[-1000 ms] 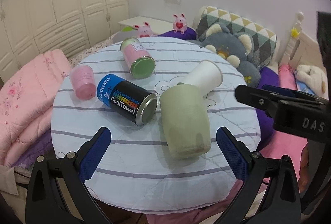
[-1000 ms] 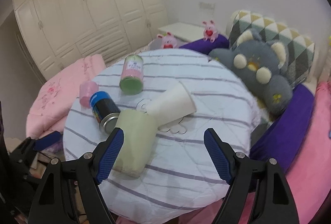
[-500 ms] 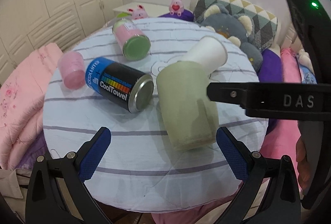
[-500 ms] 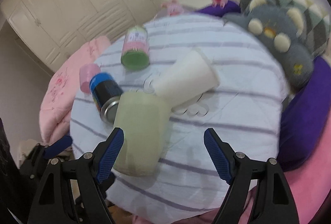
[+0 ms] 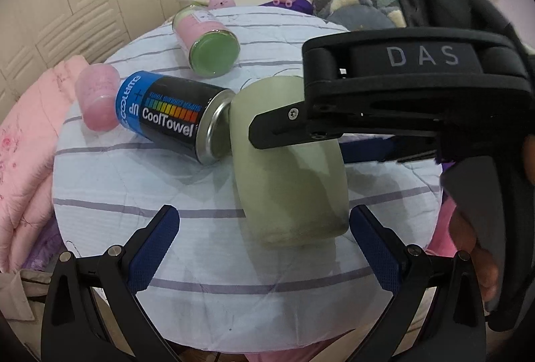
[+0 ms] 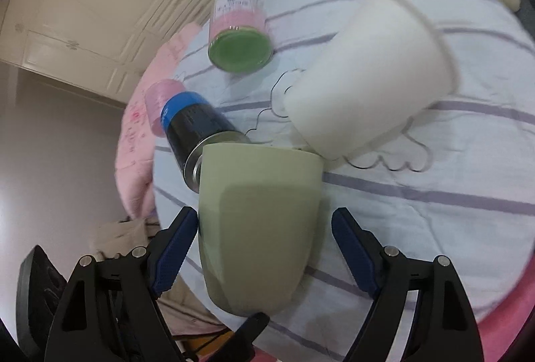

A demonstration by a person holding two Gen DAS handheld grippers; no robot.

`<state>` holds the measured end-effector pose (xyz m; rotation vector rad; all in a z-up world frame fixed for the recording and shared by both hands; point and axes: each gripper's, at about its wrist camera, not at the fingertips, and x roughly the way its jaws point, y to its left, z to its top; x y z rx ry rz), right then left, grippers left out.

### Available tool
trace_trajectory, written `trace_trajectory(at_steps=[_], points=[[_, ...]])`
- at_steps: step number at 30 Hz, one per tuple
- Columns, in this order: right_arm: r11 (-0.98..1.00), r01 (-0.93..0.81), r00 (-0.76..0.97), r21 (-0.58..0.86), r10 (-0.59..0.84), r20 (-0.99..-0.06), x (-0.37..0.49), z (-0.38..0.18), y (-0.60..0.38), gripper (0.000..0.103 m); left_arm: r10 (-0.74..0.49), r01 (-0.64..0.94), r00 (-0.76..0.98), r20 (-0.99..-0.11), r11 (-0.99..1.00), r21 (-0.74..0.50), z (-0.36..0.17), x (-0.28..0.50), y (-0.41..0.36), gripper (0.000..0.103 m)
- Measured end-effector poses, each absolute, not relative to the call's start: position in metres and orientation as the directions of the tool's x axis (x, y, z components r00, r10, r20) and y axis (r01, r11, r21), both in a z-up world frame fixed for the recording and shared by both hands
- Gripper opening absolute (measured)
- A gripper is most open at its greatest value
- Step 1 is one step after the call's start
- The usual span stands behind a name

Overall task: Flip cup upright
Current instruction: 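Grasp the green mug with the right gripper beside the left gripper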

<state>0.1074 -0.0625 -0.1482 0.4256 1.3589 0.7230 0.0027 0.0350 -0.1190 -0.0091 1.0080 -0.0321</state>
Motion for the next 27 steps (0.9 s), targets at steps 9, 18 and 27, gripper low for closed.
trace_trajectory(at_steps=[9,18,27], points=[[0.669,-0.295,0.030,0.682,0.720,-0.693,0.102,-0.145,-0.059,0.080,-0.041,0.036,0.533,-0.845,0.999,-0.025,-0.118,0.000,0.035,0.103],[0.705,-0.546,0.247,0.453,0.652,-0.717,0.083,-0.105,-0.062,0.080,-0.020,-0.023,0.541,-0.841,0.999,-0.038,-0.120,0.001,0.046,0.103],[0.711,-0.698,0.500,0.087,0.571,-0.651,0.058,-0.088,-0.042,0.078,-0.025,-0.110,0.523,-0.852,0.989,-0.096,-0.132,0.009,0.059,0.103]])
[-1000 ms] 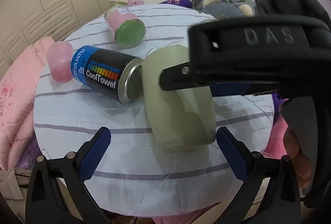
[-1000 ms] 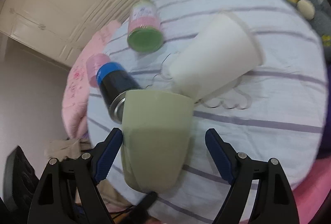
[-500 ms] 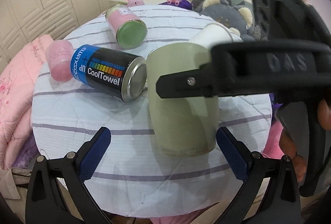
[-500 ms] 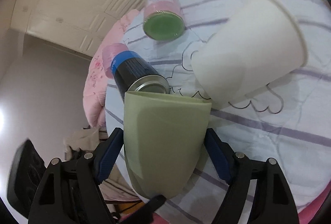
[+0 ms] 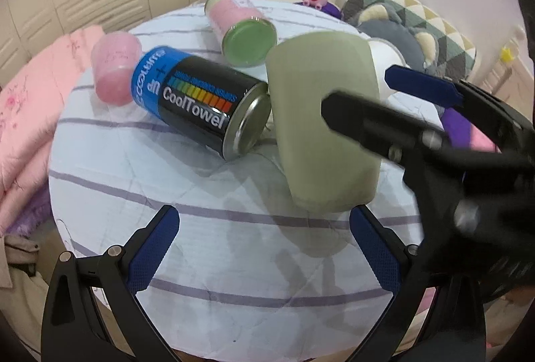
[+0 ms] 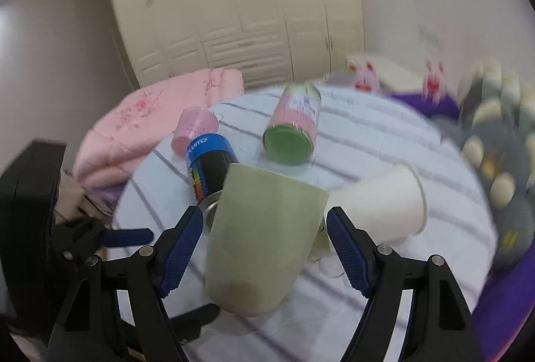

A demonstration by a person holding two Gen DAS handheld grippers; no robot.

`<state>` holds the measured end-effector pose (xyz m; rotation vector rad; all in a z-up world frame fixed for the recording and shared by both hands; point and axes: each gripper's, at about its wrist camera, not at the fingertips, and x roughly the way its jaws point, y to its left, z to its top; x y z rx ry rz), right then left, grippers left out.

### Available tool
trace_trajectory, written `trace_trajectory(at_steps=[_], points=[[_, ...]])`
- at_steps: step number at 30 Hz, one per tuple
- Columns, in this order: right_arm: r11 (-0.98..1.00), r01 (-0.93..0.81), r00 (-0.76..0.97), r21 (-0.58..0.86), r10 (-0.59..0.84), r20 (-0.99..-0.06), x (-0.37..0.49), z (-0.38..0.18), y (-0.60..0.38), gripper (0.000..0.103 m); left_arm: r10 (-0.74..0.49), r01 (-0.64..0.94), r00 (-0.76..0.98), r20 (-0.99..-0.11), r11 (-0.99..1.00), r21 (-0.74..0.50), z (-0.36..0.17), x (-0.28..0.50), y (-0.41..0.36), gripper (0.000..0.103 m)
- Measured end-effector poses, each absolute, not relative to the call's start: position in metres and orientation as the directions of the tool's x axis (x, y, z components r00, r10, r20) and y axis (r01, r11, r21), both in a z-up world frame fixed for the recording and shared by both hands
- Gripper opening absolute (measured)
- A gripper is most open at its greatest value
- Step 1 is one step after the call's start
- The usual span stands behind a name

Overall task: Flip cup upright
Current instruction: 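Grasp the green mug with the right gripper beside the left gripper, then tilt the green mug upright with the right gripper and set it down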

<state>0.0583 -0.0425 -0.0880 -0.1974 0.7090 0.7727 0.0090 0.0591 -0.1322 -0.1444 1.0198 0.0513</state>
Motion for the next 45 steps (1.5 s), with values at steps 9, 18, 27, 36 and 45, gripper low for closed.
trace_trajectory(at_steps=[9,18,27,36,45], points=[[0.745,-0.580,0.380,0.330,0.605,-0.699,0.095,-0.096,-0.049,0.078,-0.037,-0.088,0.531,-0.846,0.991,-0.098,-0.131,0.013,0.056,0.103],[0.721,-0.514,0.262,0.465,0.648,-0.715,0.117,-0.119,-0.048,0.077,-0.049,-0.079,0.523,-0.851,0.991,-0.106,-0.133,0.020,0.060,0.103],[0.713,-0.630,0.406,0.306,0.639,-0.653,0.093,-0.100,-0.051,0.077,-0.034,-0.112,0.521,-0.853,0.988,-0.108,-0.140,0.025,0.063,0.103],[0.713,-0.691,0.529,0.118,0.611,-0.588,0.063,-0.100,-0.050,0.077,-0.023,-0.153,0.522,-0.853,0.981,-0.120,-0.143,0.024,0.066,0.103],[0.730,-0.678,0.549,0.088,0.582,-0.601,0.047,-0.100,-0.058,0.080,-0.014,-0.130,0.531,-0.848,0.987,-0.098,-0.141,0.013,0.053,0.103]])
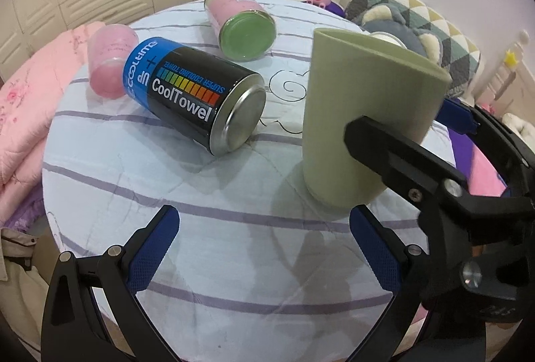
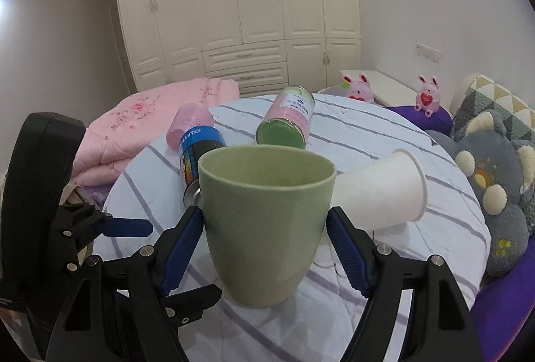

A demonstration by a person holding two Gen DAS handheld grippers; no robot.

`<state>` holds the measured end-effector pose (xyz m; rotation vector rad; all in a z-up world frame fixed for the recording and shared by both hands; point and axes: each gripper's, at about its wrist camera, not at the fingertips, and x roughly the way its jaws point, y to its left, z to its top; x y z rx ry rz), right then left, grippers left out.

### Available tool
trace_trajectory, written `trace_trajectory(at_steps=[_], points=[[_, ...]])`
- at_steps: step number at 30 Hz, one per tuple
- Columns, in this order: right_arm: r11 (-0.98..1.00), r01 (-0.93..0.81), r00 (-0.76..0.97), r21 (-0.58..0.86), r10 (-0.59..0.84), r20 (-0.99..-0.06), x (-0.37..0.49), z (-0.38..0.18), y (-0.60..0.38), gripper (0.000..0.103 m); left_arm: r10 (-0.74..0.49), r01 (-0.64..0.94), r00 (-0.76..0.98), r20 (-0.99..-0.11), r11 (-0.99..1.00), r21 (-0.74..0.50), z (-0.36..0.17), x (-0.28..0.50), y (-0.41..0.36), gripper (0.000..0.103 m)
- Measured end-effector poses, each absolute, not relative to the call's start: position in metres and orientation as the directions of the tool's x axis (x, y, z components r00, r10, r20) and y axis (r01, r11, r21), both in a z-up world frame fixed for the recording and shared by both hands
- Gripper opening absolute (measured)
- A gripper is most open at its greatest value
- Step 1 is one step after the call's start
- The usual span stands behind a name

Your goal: Flip cup upright

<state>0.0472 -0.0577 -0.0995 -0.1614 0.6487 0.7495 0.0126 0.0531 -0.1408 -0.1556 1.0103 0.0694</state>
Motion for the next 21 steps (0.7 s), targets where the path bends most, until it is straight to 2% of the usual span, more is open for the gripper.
trace_trajectory(at_steps=[21], points=[[0.795,-0.588,0.560,0.148,0.533,-0.634,0.010,-0.051,-0.107,0.080,0.023,-0.070,0.667,-0.744,0.997,-0.033,-0.076,-0.025,0.015,0.103]])
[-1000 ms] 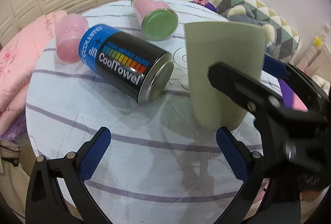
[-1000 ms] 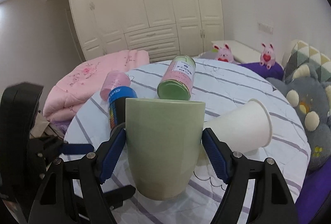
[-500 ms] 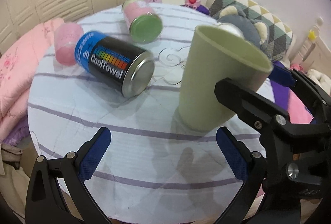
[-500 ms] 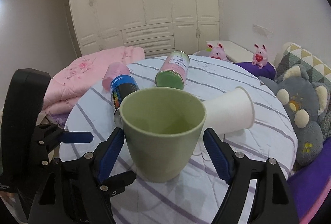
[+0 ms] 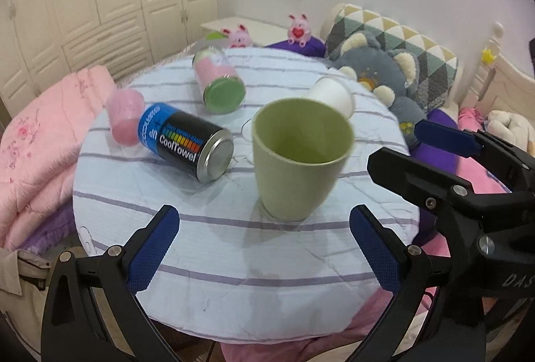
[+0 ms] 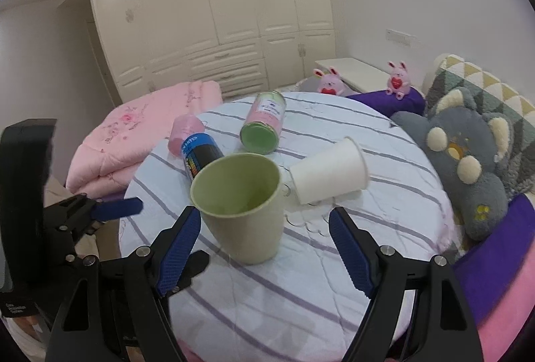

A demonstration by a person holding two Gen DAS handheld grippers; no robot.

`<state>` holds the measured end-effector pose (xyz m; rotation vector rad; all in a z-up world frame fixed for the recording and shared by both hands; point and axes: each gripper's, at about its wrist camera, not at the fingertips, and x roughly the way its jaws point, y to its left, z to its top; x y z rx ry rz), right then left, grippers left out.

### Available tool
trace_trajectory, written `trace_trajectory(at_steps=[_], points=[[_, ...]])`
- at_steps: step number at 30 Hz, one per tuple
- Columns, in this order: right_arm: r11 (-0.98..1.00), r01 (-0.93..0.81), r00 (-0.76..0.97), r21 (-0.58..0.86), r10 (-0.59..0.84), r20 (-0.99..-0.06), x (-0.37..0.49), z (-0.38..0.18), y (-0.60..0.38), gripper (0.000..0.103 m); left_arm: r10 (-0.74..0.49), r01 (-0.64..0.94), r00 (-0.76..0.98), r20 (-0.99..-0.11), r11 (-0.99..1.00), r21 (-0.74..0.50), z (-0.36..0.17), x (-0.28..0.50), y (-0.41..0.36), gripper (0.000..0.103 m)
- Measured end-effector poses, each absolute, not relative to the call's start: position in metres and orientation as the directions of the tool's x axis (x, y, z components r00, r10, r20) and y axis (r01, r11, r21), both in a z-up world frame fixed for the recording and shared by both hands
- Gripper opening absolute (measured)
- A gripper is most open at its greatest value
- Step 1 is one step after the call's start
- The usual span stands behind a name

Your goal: Flip cup upright

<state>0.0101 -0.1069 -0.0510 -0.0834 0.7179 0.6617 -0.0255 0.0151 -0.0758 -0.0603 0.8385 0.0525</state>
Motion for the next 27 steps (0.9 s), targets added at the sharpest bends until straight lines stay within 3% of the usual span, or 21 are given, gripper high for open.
trace_trajectory(at_steps=[27], points=[[0.862,-0.485,0.638,0.143,0.462,-0.616,-0.016,-0.021,-0.159,0.080,0.077,-0.065,0.744,-0.663,0.997,0.042,-0.038,-0.059,-0.021,0.103]])
